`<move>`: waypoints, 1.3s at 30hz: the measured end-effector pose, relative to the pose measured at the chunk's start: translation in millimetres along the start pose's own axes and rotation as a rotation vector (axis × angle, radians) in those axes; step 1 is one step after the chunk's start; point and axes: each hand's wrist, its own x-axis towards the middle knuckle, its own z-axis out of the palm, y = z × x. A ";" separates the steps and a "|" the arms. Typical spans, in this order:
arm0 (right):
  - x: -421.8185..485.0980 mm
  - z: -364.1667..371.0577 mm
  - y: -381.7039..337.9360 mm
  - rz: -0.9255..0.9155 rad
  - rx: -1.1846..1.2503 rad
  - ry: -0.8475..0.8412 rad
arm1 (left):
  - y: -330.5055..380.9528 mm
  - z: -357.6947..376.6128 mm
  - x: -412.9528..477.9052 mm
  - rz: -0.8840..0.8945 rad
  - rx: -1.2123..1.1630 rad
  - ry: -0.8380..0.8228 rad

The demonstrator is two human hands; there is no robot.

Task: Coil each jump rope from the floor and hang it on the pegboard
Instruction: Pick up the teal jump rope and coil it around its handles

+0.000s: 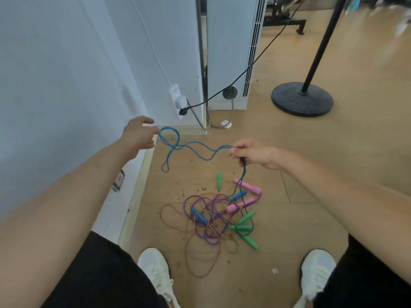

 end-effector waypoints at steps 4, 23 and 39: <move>-6.3 8.9 -33.2 -0.116 -0.016 -0.030 | 8.5 30.1 -32.8 0.131 0.127 -0.291; -33.1 -34.2 -15.2 0.137 -0.189 -0.099 | 23.9 28.2 -11.1 0.127 -0.297 0.157; -29.7 -19.8 -36.4 -0.177 -0.014 0.105 | 26.4 77.2 -41.2 0.271 0.081 -0.444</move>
